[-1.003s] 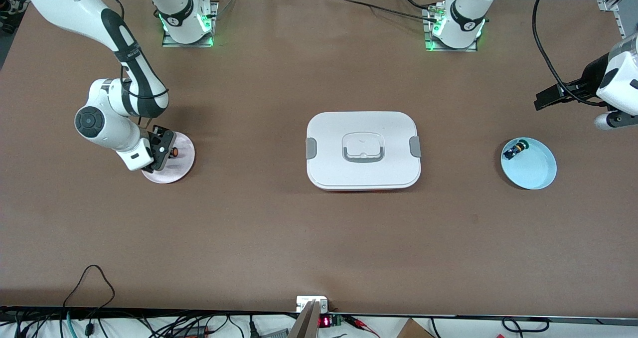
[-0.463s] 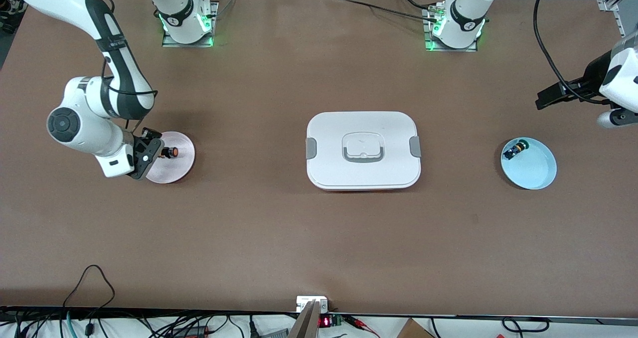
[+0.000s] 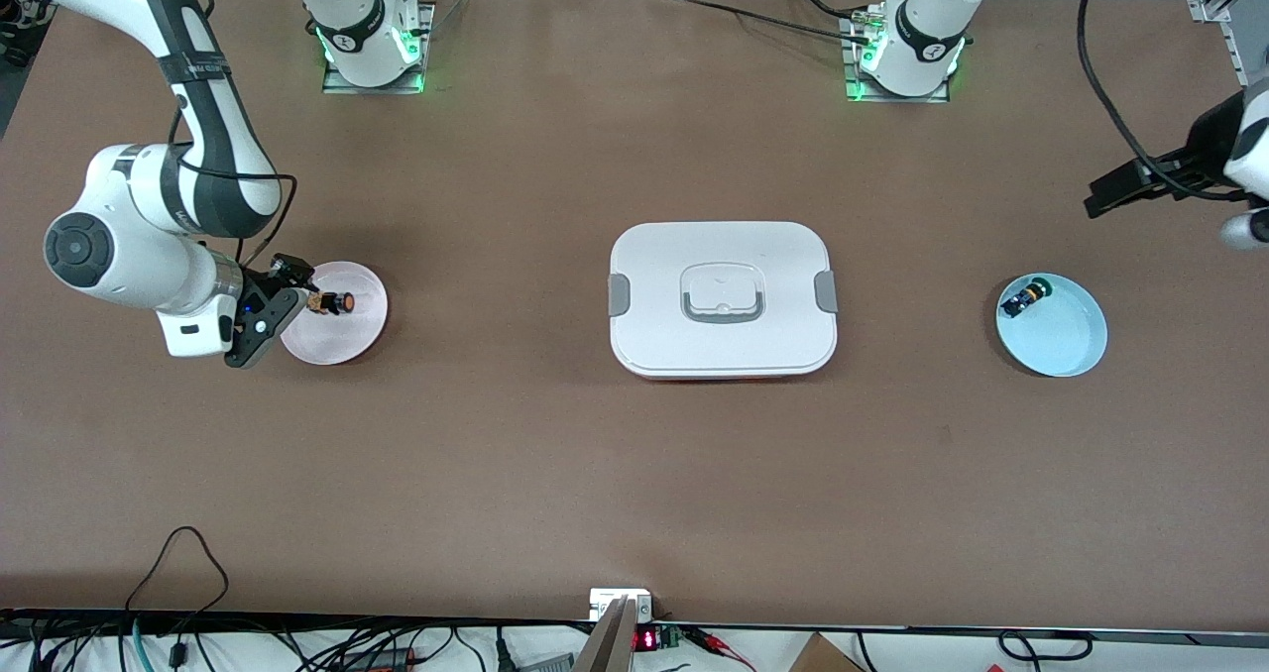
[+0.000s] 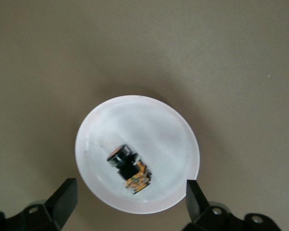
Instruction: Transfer orange switch to right arm and place
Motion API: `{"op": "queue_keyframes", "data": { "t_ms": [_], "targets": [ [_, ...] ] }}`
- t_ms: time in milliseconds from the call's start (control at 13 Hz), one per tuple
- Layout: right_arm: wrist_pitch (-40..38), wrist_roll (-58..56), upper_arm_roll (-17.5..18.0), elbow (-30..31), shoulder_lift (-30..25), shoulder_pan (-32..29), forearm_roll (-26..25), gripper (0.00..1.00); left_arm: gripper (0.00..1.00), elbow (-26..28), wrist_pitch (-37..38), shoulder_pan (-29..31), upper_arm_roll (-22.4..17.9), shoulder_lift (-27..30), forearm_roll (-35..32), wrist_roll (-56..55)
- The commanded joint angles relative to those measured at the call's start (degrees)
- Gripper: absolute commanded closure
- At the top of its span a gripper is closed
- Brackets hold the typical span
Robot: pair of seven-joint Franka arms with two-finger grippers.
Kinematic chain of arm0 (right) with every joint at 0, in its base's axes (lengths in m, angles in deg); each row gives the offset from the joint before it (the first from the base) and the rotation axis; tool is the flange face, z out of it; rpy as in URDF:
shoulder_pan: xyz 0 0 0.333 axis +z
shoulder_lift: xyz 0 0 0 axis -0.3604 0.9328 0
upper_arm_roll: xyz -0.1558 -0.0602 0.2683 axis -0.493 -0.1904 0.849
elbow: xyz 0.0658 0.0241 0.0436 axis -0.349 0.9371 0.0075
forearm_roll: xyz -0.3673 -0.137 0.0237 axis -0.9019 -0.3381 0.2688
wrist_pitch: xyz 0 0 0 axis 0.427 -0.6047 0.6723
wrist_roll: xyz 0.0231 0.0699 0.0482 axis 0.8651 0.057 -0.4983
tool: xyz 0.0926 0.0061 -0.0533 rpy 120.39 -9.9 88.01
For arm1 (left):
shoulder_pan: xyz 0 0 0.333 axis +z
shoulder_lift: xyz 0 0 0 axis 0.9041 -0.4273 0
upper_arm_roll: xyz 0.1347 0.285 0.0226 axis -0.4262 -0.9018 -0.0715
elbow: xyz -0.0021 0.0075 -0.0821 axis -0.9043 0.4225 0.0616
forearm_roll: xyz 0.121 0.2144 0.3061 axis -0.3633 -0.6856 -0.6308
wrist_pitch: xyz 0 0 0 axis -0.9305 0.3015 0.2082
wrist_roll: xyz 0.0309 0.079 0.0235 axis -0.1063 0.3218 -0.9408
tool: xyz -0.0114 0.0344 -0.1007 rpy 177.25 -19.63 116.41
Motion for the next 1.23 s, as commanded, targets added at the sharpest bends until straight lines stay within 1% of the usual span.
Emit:
{"op": "queue_keyframes", "data": {
  "t_ms": [0, 154, 309, 540, 849, 926, 1080, 1158],
  "targets": [
    [-8.1, 9.3, 0.5, -3.7, -0.5, -0.3, 1.1, 0.0, 0.0, -1.6, 0.7, 0.9, -0.1, -0.1, -0.9, 0.4],
    [-12.9, 17.0, 0.5, -6.0, -0.6, -0.4, 1.2, 0.0, 0.0, -1.8, 0.6, 0.9, 0.0, -1.0, -0.6, 0.4],
    [-16.0, 25.4, 0.5, -7.6, -1.1, -0.3, 1.1, 0.0, 0.0, -1.8, 0.6, 1.3, 0.0, -1.0, 0.0, 0.3],
    [-18.9, 34.6, 0.5, -9.5, -1.8, 0.5, 1.1, 0.0, 0.0, -1.8, 0.7, 1.6, 0.0, -1.0, -0.2, 0.4],
    [-19.1, 41.0, 0.5, -11.6, -4.2, 2.3, 0.5, 0.0, 0.0, -1.9, 0.7, 1.9, -0.1, -1.0, -0.9, 0.6],
    [-19.1, 41.3, 0.5, -12.7, -4.6, 3.5, -0.1, 0.0, 0.0, -1.9, 0.9, 2.4, -0.1, -0.8, -0.8, 1.6],
    [-18.5, 40.8, 0.5, -13.9, -5.7, 3.9, -1.3, 0.0, 0.0, -3.0, 1.2, 2.8, 0.0, -0.9, -0.7, 5.0],
    [-17.0, 40.7, 0.5, -15.0, -6.0, 3.9, -2.9, 0.0, 0.0, -3.1, 1.2, 2.8, 0.0, -1.0, -0.3, 4.9]
  ]
}}
